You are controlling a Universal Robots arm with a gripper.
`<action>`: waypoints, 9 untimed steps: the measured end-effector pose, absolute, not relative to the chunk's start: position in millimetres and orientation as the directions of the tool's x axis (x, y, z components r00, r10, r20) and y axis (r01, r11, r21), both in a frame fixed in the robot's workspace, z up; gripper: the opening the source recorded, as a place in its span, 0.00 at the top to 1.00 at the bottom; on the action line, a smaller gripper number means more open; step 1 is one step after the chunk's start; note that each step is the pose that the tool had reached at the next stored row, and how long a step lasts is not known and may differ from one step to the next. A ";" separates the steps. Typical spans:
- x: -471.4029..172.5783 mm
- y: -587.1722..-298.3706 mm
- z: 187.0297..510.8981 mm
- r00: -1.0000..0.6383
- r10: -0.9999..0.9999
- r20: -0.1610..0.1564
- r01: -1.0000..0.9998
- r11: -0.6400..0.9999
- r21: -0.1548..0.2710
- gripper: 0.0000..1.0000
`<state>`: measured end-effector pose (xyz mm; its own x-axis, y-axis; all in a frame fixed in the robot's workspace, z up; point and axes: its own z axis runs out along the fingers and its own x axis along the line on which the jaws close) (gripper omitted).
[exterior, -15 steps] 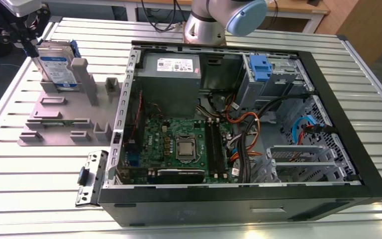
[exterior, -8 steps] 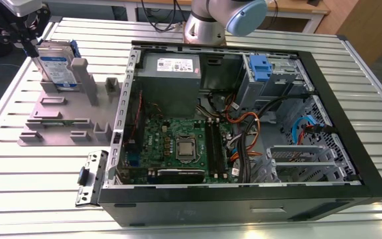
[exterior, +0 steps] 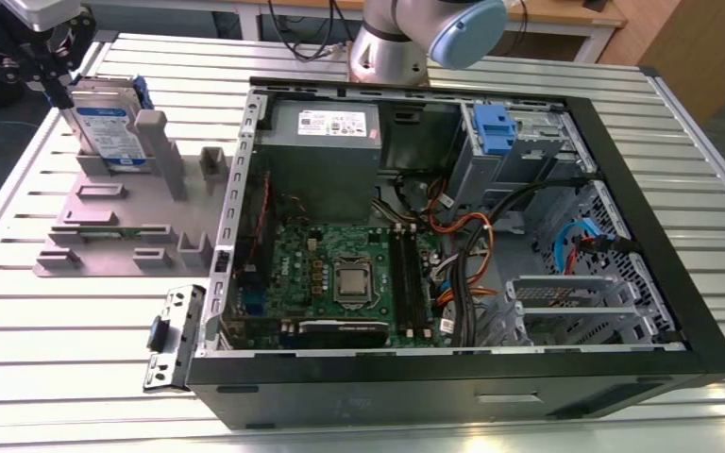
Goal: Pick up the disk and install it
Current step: 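Pick up the disk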
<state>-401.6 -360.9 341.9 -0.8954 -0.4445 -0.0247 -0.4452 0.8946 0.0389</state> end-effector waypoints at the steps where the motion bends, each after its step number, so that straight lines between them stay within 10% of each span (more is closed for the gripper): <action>1: -401.6 -360.9 341.8 -0.895 -0.446 -0.025 -0.446 0.894 0.039 0.90; 9: -401.6 -360.9 341.9 -0.891 -0.453 -0.025 -0.453 0.890 0.039 0.90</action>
